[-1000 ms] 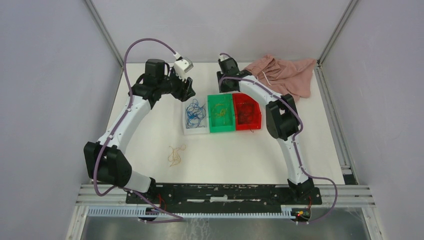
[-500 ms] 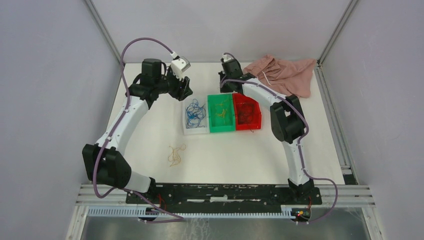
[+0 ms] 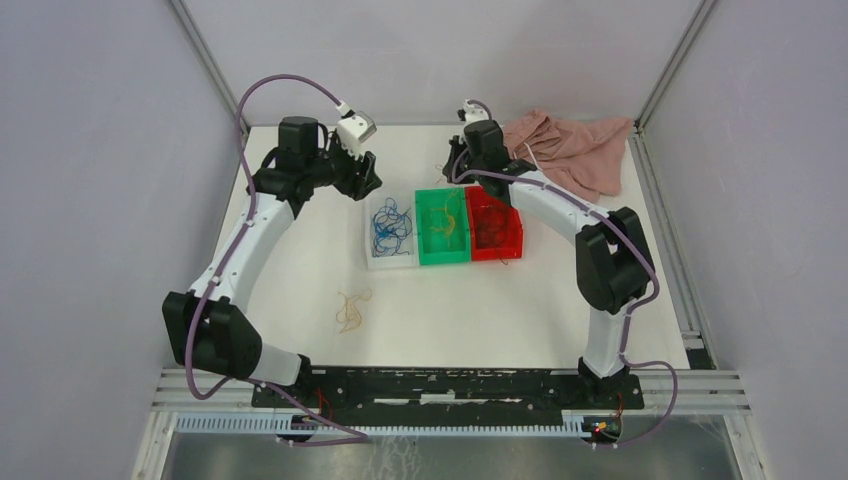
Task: Untangle the cables
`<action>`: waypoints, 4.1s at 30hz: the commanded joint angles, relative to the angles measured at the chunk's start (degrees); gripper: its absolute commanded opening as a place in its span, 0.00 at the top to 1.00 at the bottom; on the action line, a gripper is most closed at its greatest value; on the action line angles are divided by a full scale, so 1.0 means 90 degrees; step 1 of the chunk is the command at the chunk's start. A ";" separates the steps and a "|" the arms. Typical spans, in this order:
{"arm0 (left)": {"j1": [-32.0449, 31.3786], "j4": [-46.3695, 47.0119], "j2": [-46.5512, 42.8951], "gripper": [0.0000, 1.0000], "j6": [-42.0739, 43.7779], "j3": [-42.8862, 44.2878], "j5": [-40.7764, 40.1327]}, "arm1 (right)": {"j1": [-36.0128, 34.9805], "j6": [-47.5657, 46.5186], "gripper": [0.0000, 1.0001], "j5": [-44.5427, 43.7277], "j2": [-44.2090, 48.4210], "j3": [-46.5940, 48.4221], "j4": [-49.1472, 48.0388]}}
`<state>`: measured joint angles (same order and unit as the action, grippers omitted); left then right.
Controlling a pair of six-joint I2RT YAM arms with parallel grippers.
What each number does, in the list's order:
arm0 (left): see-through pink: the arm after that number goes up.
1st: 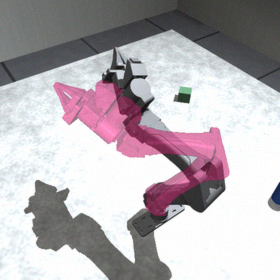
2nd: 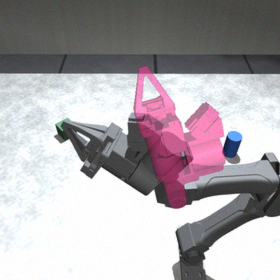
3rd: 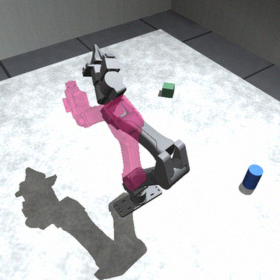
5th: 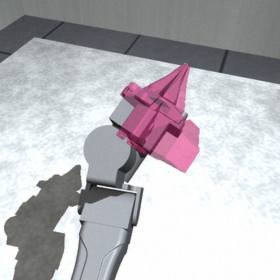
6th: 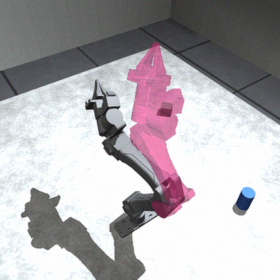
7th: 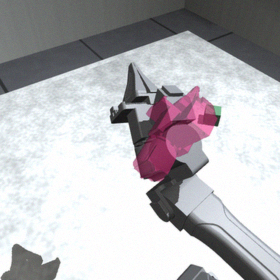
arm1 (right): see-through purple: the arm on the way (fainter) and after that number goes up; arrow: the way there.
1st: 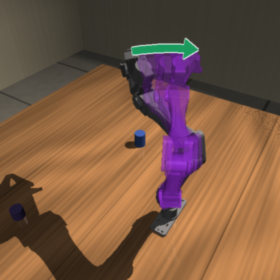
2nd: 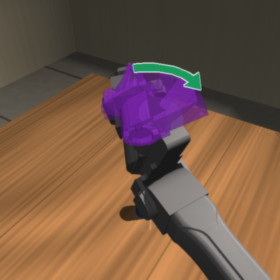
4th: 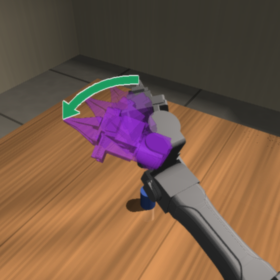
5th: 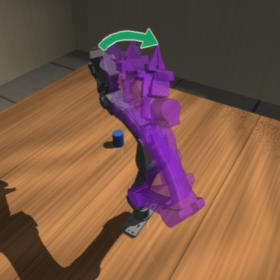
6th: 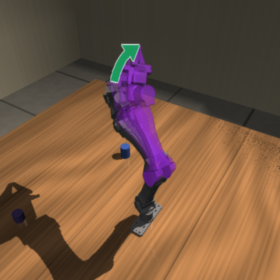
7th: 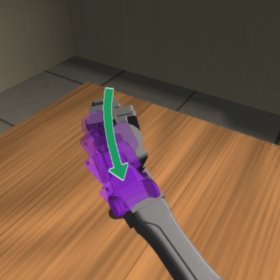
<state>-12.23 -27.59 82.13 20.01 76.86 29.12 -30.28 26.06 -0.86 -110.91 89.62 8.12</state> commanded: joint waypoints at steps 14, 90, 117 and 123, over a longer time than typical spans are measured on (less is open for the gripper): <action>0.0055 0.0171 -0.0367 0.37 0.0182 0.0107 0.0135 | -0.0487 -0.0301 1.00 0.0213 0.0318 -0.0964 -0.0407; 0.1489 -0.0605 -0.0643 0.01 -0.0718 0.0634 0.0042 | -0.2462 -0.1430 1.00 0.0439 0.1990 -0.1799 -0.0296; 0.1495 -0.0654 -0.0971 0.01 -0.0799 0.0446 -0.0109 | -0.1026 -0.1457 0.40 -0.0751 0.0807 -0.0836 0.0808; 0.1495 -0.0588 -0.0939 0.01 -0.0799 0.0331 -0.0331 | -0.1021 -0.1507 0.17 -0.0980 0.1263 -0.1015 0.0731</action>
<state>1.02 -34.20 75.16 13.04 80.14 27.94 -39.64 12.88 -6.79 -105.16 80.27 18.28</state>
